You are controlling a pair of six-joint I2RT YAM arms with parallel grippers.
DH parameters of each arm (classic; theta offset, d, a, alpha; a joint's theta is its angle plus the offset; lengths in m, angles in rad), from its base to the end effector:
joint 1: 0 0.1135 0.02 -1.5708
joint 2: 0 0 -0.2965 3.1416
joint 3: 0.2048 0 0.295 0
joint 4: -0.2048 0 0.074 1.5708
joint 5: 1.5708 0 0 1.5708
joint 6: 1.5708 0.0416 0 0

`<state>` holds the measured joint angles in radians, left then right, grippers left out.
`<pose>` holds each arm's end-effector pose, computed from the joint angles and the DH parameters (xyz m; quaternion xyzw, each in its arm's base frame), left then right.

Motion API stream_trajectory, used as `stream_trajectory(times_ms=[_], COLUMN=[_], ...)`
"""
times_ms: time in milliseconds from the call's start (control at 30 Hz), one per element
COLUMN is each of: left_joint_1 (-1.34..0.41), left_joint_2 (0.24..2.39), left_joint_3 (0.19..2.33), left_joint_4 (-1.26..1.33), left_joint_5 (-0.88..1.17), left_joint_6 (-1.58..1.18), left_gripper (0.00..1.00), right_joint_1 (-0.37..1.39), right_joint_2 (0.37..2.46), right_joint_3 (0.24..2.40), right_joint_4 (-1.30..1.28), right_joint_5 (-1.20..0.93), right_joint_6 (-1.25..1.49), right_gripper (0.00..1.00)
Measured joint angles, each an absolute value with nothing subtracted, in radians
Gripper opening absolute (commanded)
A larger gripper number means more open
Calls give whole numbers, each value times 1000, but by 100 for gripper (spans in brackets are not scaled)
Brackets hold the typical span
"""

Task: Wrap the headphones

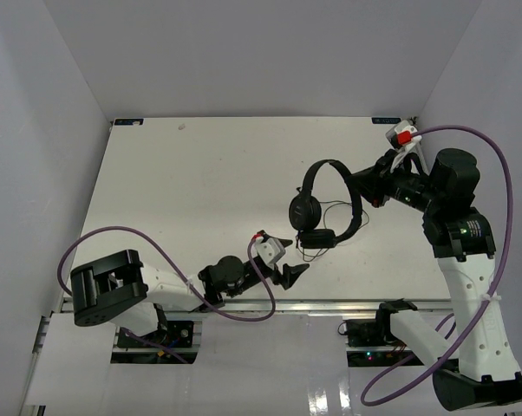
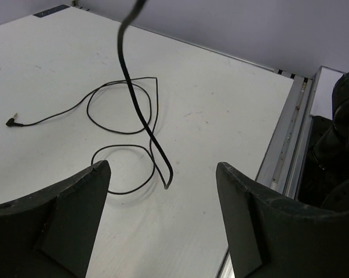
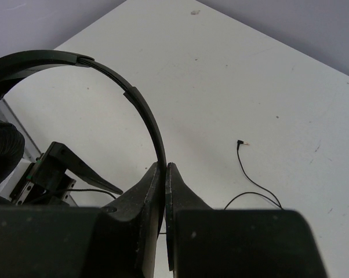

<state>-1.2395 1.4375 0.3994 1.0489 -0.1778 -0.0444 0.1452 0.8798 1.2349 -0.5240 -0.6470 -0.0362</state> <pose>0.1026 -0.2755 0.1903 0.3419 0.6146 -0.3740 0.6045 0.1811 0.0518 0.4806 -0.2698 0.7030 0.2759 0.5973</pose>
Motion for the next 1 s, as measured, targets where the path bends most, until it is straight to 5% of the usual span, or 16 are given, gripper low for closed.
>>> stream_trajectory(times_ms=[633, 833, 1000], left_joint_1=[-1240, -1240, -1240], left_joint_2=[1666, 1678, 1678], left_joint_3=[485, 525, 507], left_joint_4=[1249, 1305, 1322], left_joint_5=[-135, -113, -107], left_joint_6=[-26, -29, -44], left_gripper=[59, 35, 26], right_joint_1=[139, 125, 101], right_joint_2=[907, 906, 916], right_joint_3=[1365, 1365, 1377], right_joint_4=[-576, -578, -582], right_joint_5=[-772, -790, -810], right_joint_6=[29, 45, 57], right_gripper=[8, 8, 8])
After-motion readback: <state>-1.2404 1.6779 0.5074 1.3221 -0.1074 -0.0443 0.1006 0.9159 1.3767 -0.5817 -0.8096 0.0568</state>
